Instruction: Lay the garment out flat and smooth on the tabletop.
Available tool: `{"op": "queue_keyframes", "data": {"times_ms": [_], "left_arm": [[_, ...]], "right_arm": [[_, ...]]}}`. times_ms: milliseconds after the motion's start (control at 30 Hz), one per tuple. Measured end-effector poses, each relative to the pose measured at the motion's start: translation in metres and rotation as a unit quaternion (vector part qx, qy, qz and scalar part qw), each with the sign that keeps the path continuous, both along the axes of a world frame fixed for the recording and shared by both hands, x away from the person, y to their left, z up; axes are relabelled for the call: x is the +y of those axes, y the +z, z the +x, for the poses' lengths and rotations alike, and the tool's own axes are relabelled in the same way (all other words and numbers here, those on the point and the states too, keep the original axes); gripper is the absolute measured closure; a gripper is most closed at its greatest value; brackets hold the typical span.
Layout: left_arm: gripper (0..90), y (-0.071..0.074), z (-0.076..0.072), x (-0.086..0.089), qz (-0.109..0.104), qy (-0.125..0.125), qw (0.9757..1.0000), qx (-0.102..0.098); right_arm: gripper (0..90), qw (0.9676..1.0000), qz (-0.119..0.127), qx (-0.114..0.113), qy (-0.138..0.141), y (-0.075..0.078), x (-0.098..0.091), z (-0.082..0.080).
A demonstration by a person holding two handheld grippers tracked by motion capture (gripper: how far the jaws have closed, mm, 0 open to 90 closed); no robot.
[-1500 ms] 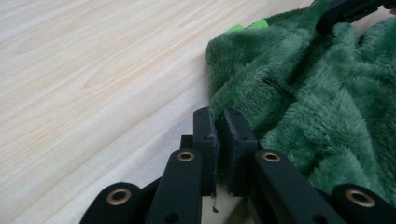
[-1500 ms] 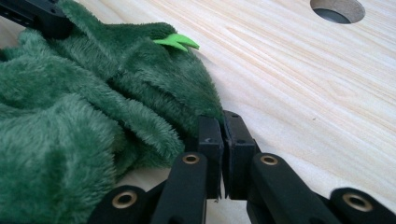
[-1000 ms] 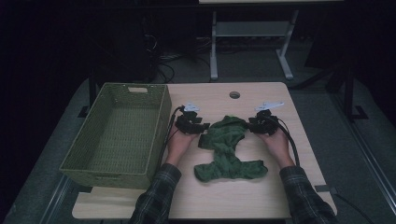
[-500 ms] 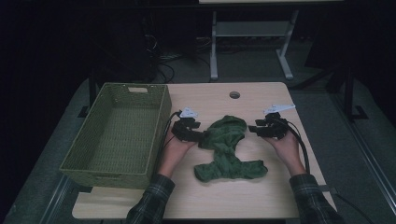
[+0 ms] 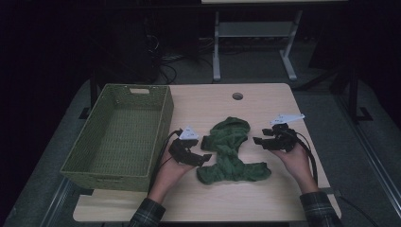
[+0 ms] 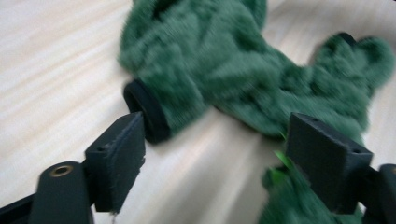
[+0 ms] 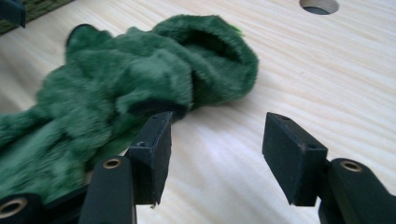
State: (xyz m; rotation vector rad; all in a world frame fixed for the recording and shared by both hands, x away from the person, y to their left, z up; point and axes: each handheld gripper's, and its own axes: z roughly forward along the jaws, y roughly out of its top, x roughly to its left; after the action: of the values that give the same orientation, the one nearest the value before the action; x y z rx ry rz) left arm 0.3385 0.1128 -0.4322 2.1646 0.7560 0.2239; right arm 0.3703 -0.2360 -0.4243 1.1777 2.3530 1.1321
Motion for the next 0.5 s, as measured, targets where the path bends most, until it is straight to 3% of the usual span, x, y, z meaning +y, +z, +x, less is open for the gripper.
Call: {"op": "queue_keyframes", "data": {"times_ms": [33, 67, 100, 133, 167, 267, 300, 500], "left_arm": [[15.7, -0.004, -0.010, 0.002, 0.006, -0.005, 1.0000, 0.002], [14.5, -0.004, -0.010, 0.002, 0.006, -0.005, 1.0000, 0.002], [13.7, -0.008, -0.022, 0.003, 0.012, -0.006, 0.9999, 0.000], [13.3, -0.008, -0.022, 0.003, 0.012, -0.006, 0.9999, 0.000], [12.8, -0.012, -0.035, 0.004, 0.022, -0.005, 0.9997, -0.008], [12.8, -0.016, -0.046, 0.006, 0.028, -0.004, 0.9995, -0.016], [12.8, -0.019, -0.054, 0.009, 0.034, -0.008, 0.9992, -0.018], [12.8, -0.026, -0.067, 0.014, 0.043, -0.013, 0.9987, -0.022]], "right_arm": [[40.9, 1.0000, 0.001, 0.002, 0.001, 0.000, 0.001, -0.006], [40.9, 1.0000, 0.001, 0.002, 0.001, 0.000, 0.001, -0.006], [41.2, 1.0000, 0.003, -0.002, 0.001, -0.001, 0.002, -0.012], [41.2, 1.0000, 0.003, -0.002, 0.001, -0.001, 0.002, -0.012], [41.4, 1.0000, 0.001, -0.006, 0.004, -0.002, 0.002, -0.017], [41.5, 1.0000, 0.002, 0.001, 0.003, -0.001, 0.002, -0.021], [42.4, 0.9999, 0.008, -0.007, 0.003, -0.001, 0.002, -0.027], [44.1, 0.9999, 0.005, -0.001, 0.013, 0.000, 0.010, -0.041]]}}
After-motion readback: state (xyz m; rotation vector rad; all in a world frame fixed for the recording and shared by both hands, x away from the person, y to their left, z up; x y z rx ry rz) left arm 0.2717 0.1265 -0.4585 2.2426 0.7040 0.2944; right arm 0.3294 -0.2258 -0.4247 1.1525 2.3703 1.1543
